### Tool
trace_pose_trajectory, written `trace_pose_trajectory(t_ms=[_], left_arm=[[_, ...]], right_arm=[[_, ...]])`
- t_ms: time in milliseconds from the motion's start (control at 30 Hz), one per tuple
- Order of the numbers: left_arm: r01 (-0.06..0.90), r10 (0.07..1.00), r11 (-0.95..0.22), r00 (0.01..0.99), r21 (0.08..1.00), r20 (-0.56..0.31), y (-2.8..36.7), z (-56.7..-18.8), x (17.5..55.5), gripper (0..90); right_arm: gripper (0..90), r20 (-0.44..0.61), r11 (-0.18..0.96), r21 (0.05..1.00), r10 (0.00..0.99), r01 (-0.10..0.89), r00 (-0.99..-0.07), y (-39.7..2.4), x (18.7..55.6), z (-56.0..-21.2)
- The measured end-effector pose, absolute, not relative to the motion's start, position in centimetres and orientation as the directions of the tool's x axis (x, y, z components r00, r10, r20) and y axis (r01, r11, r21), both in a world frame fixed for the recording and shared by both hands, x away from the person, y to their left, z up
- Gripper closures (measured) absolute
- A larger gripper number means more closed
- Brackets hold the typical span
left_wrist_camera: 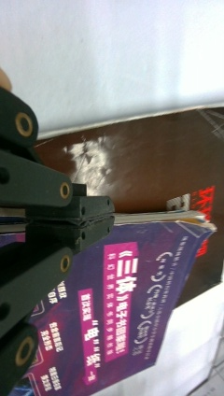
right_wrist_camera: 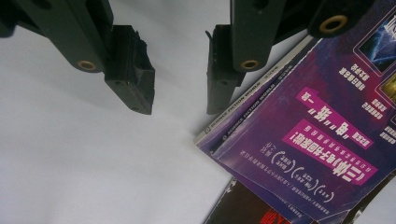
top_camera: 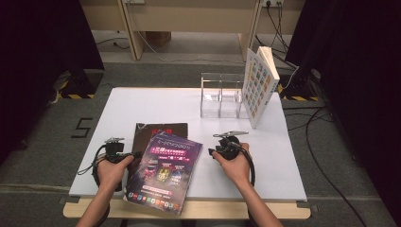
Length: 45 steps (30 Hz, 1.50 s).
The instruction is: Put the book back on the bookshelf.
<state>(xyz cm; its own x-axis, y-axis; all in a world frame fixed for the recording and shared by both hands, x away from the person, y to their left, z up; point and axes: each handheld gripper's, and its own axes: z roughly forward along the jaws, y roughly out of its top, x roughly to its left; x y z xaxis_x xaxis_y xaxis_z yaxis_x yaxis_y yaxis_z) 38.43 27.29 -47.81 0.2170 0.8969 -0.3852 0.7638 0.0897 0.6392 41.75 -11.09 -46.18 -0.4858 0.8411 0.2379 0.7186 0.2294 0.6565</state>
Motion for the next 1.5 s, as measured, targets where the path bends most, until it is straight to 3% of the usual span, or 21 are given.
trace_pose_trajectory(t_ms=[733, 1500], left_arm=[[0.755, 0.915, 0.002, 0.264, 0.656, -0.307, 26.1, -47.3, 38.2, 89.5], [0.760, 0.908, -0.032, 0.293, 0.650, -0.298, 24.7, -47.7, 37.7, 89.4]], right_arm=[[61.0, 0.268, 0.233, 0.635, 0.828, 0.736, -0.493, -10.5, 41.9, -46.5], [58.6, 0.332, 0.218, 0.601, 0.807, 0.769, -0.488, -9.8, 42.3, -46.7]])
